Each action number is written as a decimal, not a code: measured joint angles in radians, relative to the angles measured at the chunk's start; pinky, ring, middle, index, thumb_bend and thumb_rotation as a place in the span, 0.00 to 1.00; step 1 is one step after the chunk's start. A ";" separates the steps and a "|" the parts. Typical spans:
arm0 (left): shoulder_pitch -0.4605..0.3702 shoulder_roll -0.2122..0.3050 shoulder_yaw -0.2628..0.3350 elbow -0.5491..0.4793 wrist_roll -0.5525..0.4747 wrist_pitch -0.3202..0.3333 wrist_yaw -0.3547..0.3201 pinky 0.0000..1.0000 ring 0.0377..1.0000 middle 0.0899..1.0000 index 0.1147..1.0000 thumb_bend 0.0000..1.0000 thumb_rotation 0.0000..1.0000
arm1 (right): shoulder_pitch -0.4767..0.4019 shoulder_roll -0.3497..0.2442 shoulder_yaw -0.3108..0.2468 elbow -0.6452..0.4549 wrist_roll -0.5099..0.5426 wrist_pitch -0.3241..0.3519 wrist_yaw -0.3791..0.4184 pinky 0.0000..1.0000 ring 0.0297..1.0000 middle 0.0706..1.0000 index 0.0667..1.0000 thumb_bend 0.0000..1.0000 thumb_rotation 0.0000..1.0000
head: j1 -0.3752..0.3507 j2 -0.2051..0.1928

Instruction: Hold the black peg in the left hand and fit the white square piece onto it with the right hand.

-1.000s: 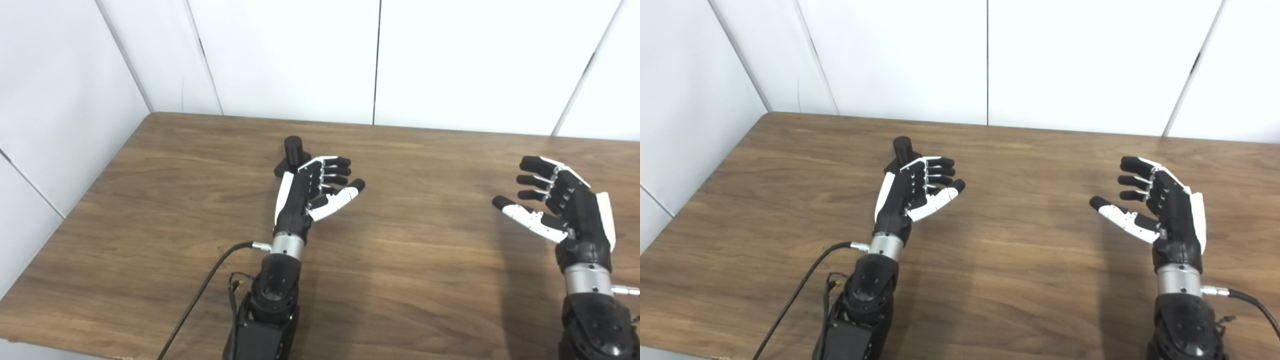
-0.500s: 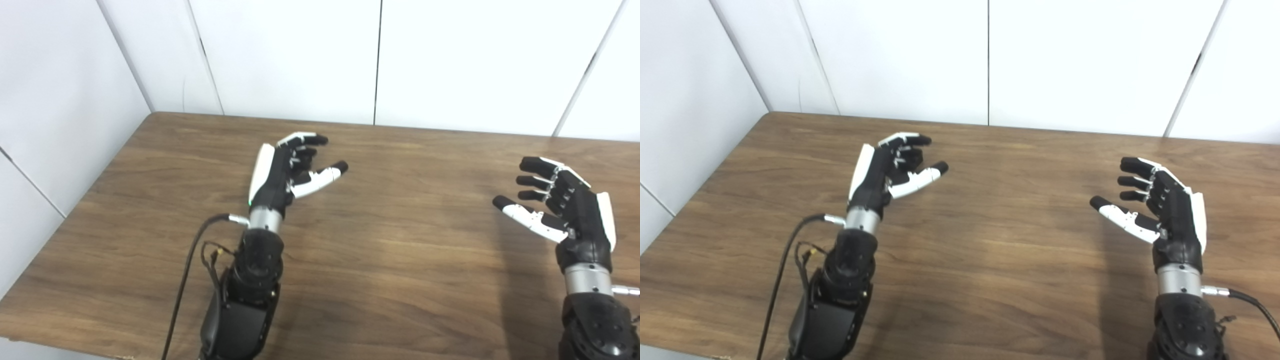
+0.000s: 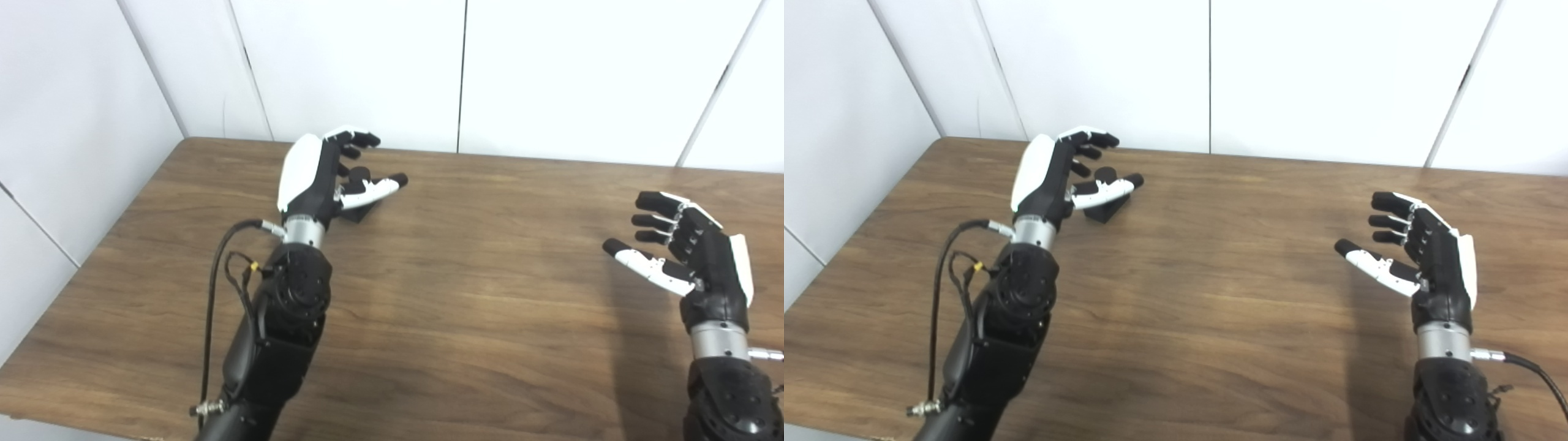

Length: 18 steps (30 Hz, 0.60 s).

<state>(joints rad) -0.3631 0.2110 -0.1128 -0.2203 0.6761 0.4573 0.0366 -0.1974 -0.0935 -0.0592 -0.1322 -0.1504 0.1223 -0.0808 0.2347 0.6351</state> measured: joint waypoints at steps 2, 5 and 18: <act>-0.020 0.014 -0.011 0.013 0.050 0.000 -0.002 0.59 0.77 0.78 0.60 0.80 0.38 | 0.000 0.000 0.000 0.000 0.001 -0.006 0.000 0.59 0.66 0.70 0.65 0.70 0.00 | 0.000 0.000; -0.044 0.031 -0.016 0.048 0.089 0.000 -0.002 0.62 0.83 0.83 0.61 0.80 0.41 | 0.000 0.000 0.000 0.000 0.002 -0.010 0.000 0.58 0.66 0.70 0.65 0.70 0.00 | 0.002 0.002; -0.144 0.133 -0.115 0.215 0.361 -0.005 -0.001 0.81 0.92 0.87 0.62 0.82 0.45 | -0.001 0.003 0.000 0.000 -0.002 -0.010 -0.001 0.62 0.67 0.70 0.66 0.70 0.00 | -0.009 0.000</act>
<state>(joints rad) -0.5071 0.3440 -0.2274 -0.0049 1.0374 0.4528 0.0351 -0.1982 -0.0905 -0.0590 -0.1325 -0.1527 0.1127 -0.0819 0.2255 0.6351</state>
